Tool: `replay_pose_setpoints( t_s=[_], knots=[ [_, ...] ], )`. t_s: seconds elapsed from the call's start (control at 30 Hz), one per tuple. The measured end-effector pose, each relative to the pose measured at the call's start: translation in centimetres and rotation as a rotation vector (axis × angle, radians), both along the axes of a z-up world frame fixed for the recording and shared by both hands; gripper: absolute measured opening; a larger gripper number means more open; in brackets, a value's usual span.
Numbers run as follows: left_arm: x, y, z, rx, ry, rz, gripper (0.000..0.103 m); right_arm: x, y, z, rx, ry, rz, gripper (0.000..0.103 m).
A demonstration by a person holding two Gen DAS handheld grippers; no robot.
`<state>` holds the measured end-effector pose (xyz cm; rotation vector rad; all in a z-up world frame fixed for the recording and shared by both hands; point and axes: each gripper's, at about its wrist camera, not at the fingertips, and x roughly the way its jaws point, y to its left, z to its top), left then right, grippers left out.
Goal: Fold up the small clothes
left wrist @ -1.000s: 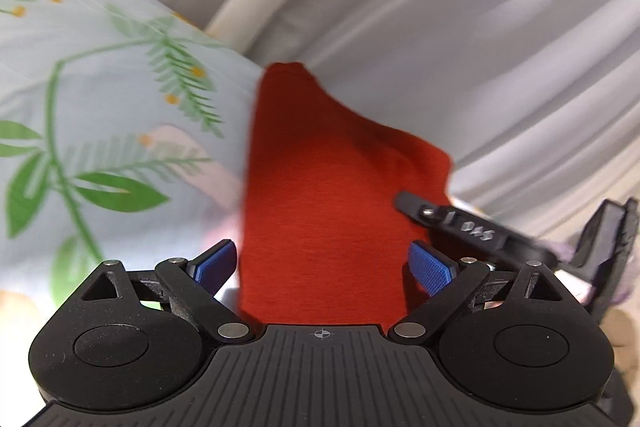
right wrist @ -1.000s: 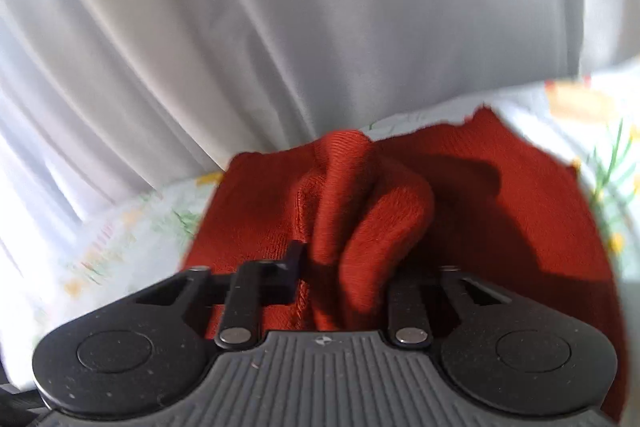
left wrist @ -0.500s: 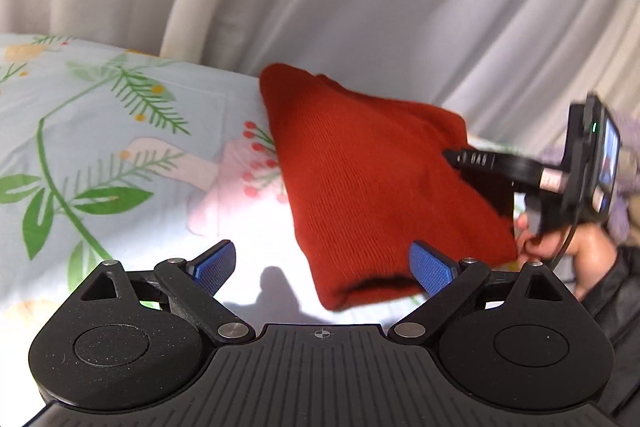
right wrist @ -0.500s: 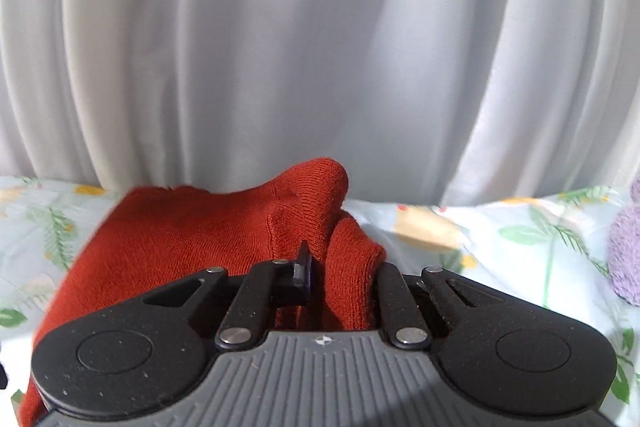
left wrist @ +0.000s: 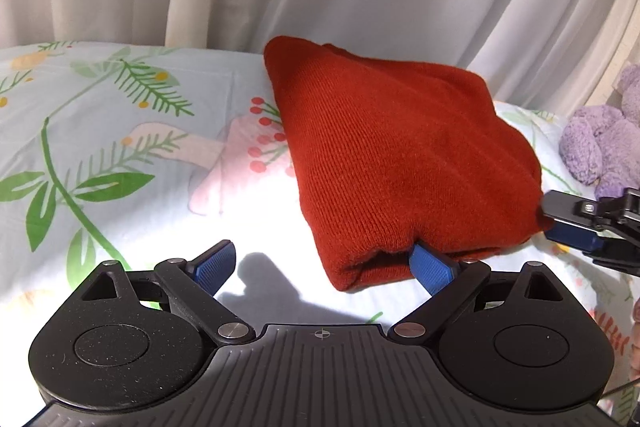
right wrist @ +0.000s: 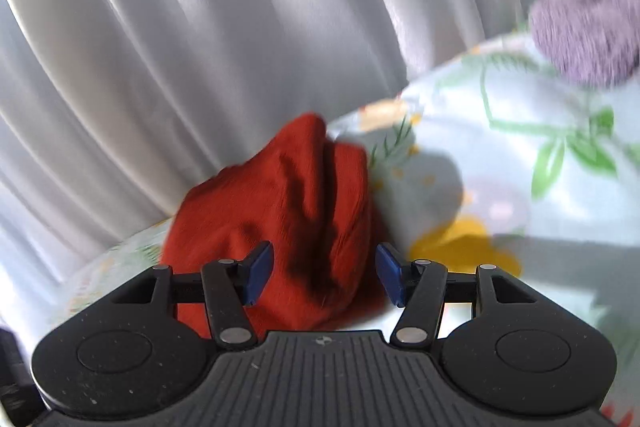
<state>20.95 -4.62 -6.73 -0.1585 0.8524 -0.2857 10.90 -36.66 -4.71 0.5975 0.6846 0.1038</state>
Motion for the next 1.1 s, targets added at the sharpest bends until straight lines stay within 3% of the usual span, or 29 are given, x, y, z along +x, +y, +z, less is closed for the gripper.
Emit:
replay_pose_setpoints(
  t_s=[0.13, 0.2, 0.23, 0.27, 0.37, 0.43, 0.5, 0.6, 0.67, 0.7, 0.77, 0.8, 0.9, 0.93, 1.0, 1.1],
  knots=[
    [0.3, -0.9, -0.5, 0.050, 0.004, 0.017, 0.097, 2.2, 1.8, -1.7, 0.005, 0.036, 0.045, 0.056],
    [0.5, -1.0, -0.5, 0.088, -0.010, 0.048, 0.095, 3.6, 2.3, -2.2, 0.026, 0.051, 0.027, 0.021],
    [0.7, -0.8, -0.4, 0.101, -0.022, 0.073, 0.095, 3.9, 2.4, -2.1, 0.049, 0.039, 0.028, 0.019],
    [0.8, -0.4, -0.2, 0.100, -0.029, 0.095, 0.095, 4.1, 2.1, -2.1, 0.121, 0.013, 0.028, 0.018],
    [0.9, 1.2, 0.0, 0.034, -0.026, 0.162, 0.095, 3.8, -0.7, -3.3, 0.496, -0.041, 0.023, 0.018],
    [0.7, 2.0, 0.2, -0.016, -0.030, 0.192, 0.094, 3.6, -2.5, -4.9, 0.673, -0.028, -0.013, 0.018],
    [0.4, 2.5, 0.5, -0.038, -0.045, 0.217, 0.093, 3.8, -3.1, -6.1, 0.757, 0.011, -0.034, 0.018],
    [0.2, 2.8, 0.5, -0.058, -0.039, 0.219, 0.093, 3.7, -2.8, -6.3, 0.793, -0.022, -0.001, 0.018],
    [0.2, 3.1, 0.3, -0.064, -0.001, 0.203, 0.093, 3.9, -2.7, -6.2, 0.744, -0.016, -0.002, 0.018],
    [0.1, 3.4, 0.2, -0.076, 0.022, 0.189, 0.093, 4.1, -2.6, -6.0, 0.671, 0.008, -0.012, 0.018],
    [-0.2, 4.6, 0.4, -0.105, 0.059, 0.182, 0.093, 4.6, -1.9, -5.1, 0.346, 0.097, -0.030, 0.019],
    [-0.4, 5.4, 0.6, -0.119, 0.073, 0.185, 0.093, 4.6, -1.3, -4.8, 0.238, 0.113, -0.021, 0.020],
    [-0.4, 7.7, 1.9, -0.095, 0.062, 0.260, 0.092, 3.8, -2.1, -3.8, 0.195, 0.117, -0.042, 0.030],
    [-0.1, 8.3, 2.4, -0.082, 0.042, 0.287, 0.092, 3.6, -2.5, -3.2, 0.152, 0.114, -0.078, 0.036],
    [1.0, 8.9, 3.1, -0.083, 0.017, 0.337, 0.092, 3.5, -2.9, -1.5, 0.039, 0.089, -0.156, 0.037],
    [3.7, 7.8, 4.0, -0.125, -0.014, 0.388, 0.093, 5.7, -1.7, 0.1, 0.031, 0.020, -0.070, 0.036]
  ],
)
